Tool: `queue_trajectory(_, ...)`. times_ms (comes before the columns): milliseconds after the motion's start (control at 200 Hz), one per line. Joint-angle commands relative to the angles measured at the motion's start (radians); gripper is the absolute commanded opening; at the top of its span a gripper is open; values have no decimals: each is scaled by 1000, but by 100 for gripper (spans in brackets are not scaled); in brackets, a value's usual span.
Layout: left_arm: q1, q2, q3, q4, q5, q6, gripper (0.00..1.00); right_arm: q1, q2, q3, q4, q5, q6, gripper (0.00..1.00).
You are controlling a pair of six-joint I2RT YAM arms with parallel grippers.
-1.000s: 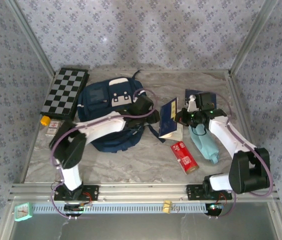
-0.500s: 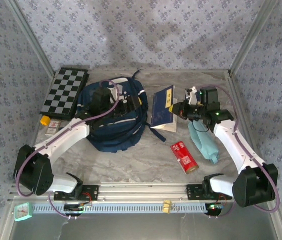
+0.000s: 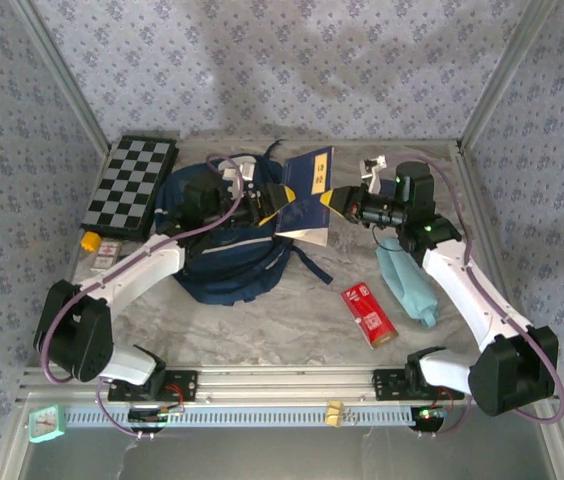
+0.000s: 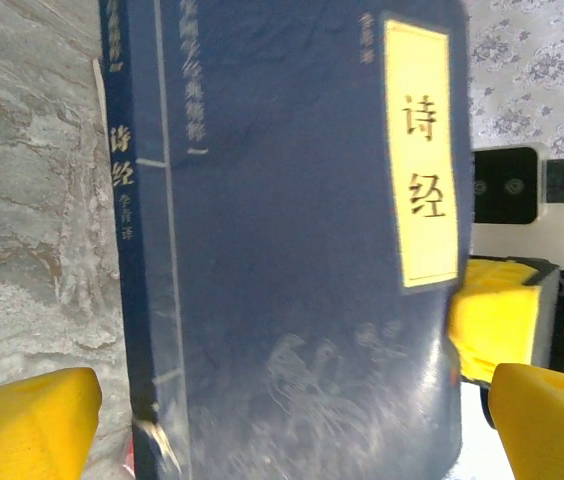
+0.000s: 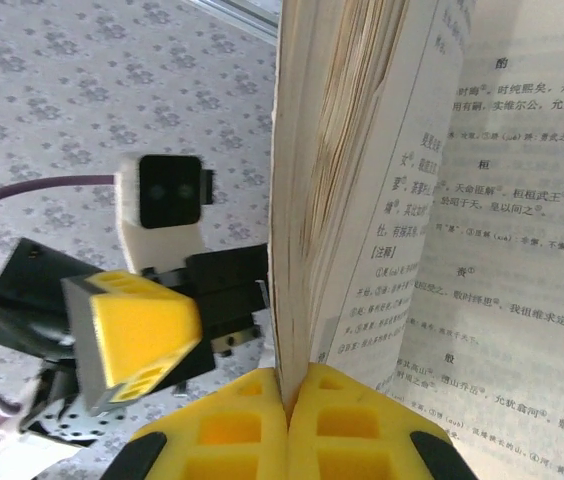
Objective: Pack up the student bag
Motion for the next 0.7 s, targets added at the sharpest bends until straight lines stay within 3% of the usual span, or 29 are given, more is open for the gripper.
queue_trajectory(0,-1,5,37,48,37,-27,99,22,-3,38,133,-19,62,0)
queue_trajectory(205,-8,0,33,113,71,-63,91,38,34,28,112,15,24,0)
queue_trajectory(535,-9,-19,34,82,63,-33,48,21,62,44,-52,56,-106,0)
queue_trajectory(695,-9,-8,36,91,71,-39,41,16,67,73,-123,52,-164,0)
